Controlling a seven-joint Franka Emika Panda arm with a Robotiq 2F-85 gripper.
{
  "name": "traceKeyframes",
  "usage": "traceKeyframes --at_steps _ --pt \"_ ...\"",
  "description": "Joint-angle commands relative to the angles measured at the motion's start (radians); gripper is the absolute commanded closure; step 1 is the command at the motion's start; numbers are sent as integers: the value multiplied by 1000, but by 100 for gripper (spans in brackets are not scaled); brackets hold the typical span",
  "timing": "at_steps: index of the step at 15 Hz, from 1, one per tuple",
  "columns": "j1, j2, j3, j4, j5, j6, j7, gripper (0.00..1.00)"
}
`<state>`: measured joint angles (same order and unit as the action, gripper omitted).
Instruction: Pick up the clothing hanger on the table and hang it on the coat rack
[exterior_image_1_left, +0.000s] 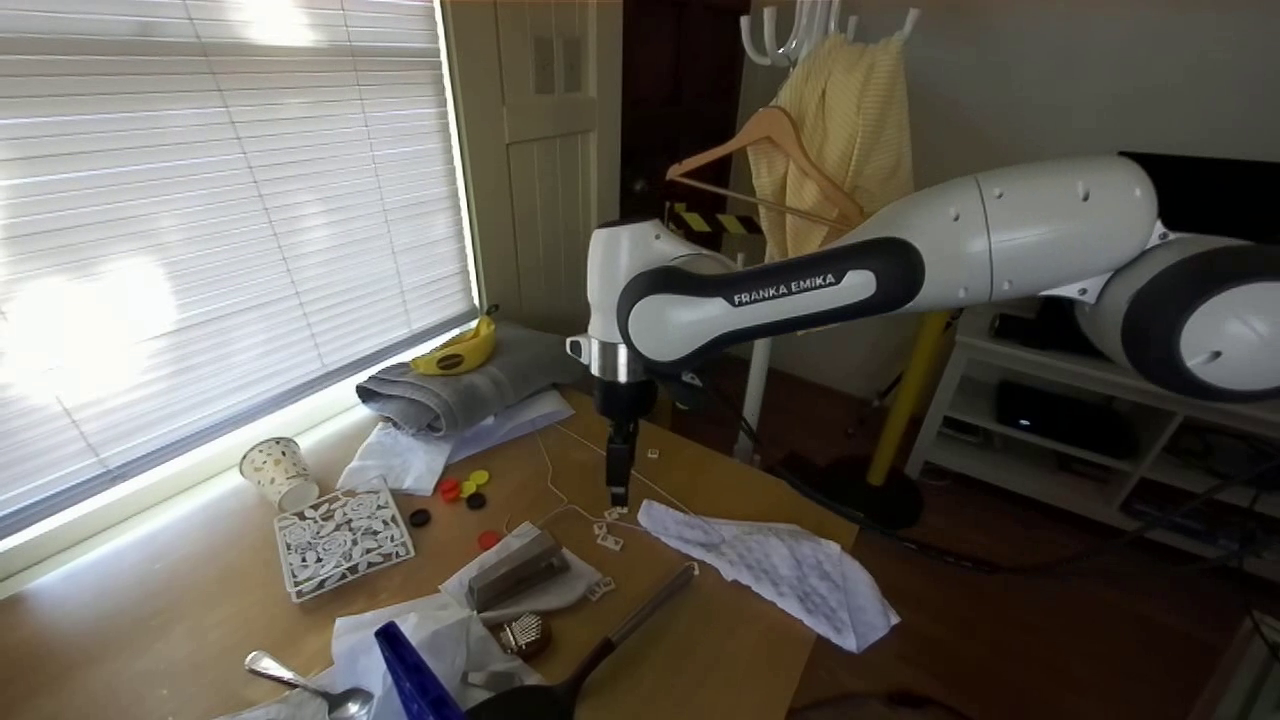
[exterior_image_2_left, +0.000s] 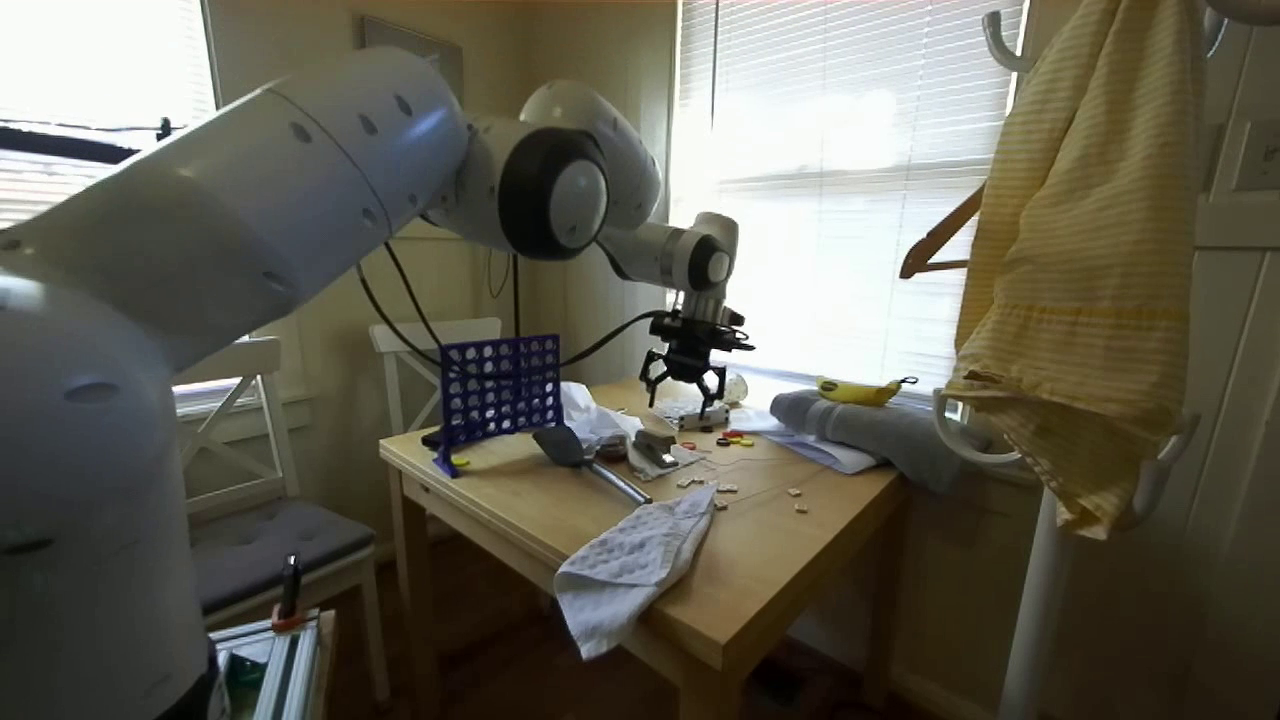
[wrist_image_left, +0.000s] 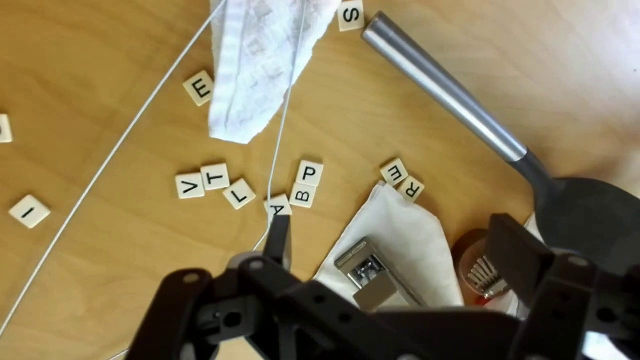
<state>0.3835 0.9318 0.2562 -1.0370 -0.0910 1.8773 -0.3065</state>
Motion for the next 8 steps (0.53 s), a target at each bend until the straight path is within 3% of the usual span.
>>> traceKeyframes --at_steps 1,5,8 --pt "44 151 -4 215 3 -131 17 0" --pt "67 215 -24 251 19 -186 61 0" --pt "57 288 -10 320 6 -239 14 0"
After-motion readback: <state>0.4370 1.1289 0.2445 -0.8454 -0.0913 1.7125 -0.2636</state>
